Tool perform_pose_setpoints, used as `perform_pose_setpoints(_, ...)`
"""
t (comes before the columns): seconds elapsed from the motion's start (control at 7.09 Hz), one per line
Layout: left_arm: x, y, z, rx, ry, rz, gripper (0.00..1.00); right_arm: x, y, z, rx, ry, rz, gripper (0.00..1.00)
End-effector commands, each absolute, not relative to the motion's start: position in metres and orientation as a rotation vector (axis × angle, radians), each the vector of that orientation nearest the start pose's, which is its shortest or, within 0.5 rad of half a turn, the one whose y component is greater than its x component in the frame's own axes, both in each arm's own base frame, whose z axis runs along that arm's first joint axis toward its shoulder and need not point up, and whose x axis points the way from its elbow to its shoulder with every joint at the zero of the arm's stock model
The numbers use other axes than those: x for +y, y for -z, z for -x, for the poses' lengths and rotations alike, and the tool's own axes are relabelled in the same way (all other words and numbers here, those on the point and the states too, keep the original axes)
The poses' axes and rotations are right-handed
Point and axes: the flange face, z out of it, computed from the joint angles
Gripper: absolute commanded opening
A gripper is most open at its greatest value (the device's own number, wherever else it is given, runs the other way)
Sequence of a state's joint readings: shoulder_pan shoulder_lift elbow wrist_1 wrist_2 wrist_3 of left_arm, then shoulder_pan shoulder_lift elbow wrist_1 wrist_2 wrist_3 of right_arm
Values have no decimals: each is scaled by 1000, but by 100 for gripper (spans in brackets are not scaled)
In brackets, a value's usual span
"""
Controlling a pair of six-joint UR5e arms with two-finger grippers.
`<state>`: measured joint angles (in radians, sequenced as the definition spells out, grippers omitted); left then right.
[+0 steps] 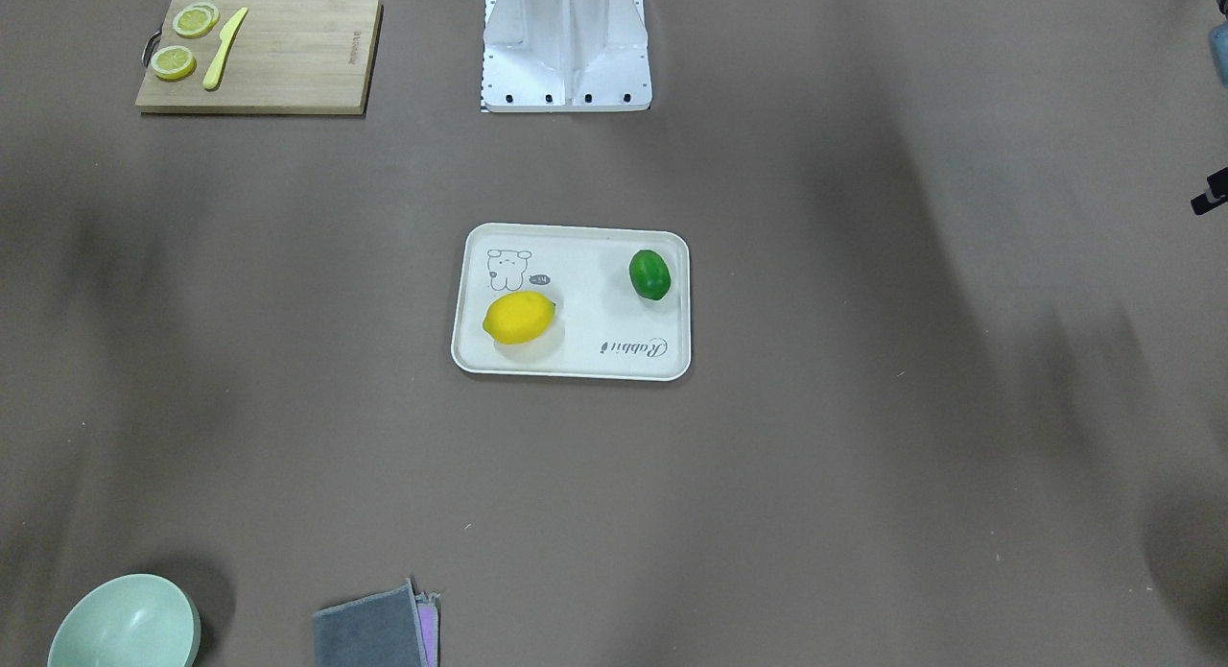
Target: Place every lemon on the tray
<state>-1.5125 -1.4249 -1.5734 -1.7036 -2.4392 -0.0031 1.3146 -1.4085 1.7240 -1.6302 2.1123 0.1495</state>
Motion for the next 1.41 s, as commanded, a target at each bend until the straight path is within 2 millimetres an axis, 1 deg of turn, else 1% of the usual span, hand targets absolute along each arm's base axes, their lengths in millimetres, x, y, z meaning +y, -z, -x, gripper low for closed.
perform_pose_setpoints(0.0, -411, -733, 74, 813, -101, 2, 98, -555, -591, -29, -690, 100, -67, 100)
perform_pose_setpoints(0.14, -408, -734, 83, 815, -77, 83, 98, -539, -623, -51, -692, 106, -44, 100)
perform_pose_setpoints(0.28, -421, -708, 107, 823, -58, 77, 98, -532, -634, -69, -695, 62, -25, 100)
perform_pose_setpoints(0.42, -431, -690, 111, 823, -58, 74, 98, -525, -637, -88, -712, 7, -7, 100)
perform_pose_setpoints(0.56, -432, -675, 111, 823, -59, 71, 98, -526, -630, -88, -721, 5, -17, 100)
perform_pose_setpoints(0.71, -426, -668, 112, 832, -35, 119, 98, -523, -635, -87, -737, -4, -5, 100)
perform_pose_setpoints(0.85, -427, -659, 112, 829, -40, 107, 98, -511, -648, -86, -754, -12, 13, 100)
perform_pose_setpoints(0.99, -427, -659, 111, 829, -41, 109, 98, -505, -654, -85, -755, -16, 23, 100)
perform_pose_setpoints(1.27, -428, -659, 110, 829, -46, 110, 98, -504, -655, -85, -755, -17, 26, 100)
